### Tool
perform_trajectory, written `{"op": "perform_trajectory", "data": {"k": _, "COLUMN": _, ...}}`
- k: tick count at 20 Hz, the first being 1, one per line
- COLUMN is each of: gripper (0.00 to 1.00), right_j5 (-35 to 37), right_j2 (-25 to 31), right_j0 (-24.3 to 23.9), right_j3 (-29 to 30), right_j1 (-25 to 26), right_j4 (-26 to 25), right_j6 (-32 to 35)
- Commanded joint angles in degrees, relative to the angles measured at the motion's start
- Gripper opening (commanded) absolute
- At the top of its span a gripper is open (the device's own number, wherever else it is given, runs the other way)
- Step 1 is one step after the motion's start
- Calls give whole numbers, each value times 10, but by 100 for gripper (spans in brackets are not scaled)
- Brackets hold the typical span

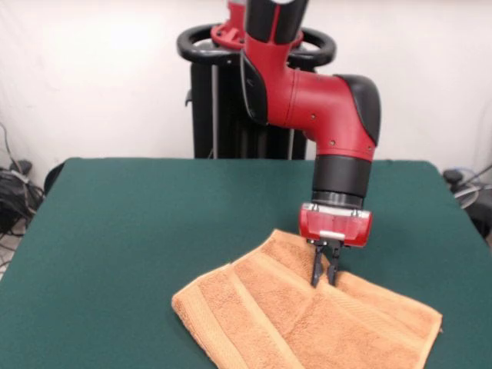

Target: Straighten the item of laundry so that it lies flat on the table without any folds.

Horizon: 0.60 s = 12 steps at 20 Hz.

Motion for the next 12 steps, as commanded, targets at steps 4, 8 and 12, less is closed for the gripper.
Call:
{"op": "perform_trajectory", "data": {"k": 4, "gripper": 0, "right_j5": 421, "right_j2": 63, "right_j0": -55, "right_j3": -46, "right_j1": -28, "right_j4": -38, "right_j6": -44}}
{"op": "perform_trajectory", "data": {"k": 8, "gripper": 0, "right_j5": 424, "right_j2": 64, "right_j0": -57, "right_j3": -56, "right_j1": -20, "right_j4": -55, "right_j6": -22}}
{"op": "perform_trajectory", "data": {"k": 12, "gripper": 0, "right_j5": 432, "right_j2": 59, "right_j0": -51, "right_j3": -65, "right_j1": -18, "right_j4": -72, "right_j6": -5}}
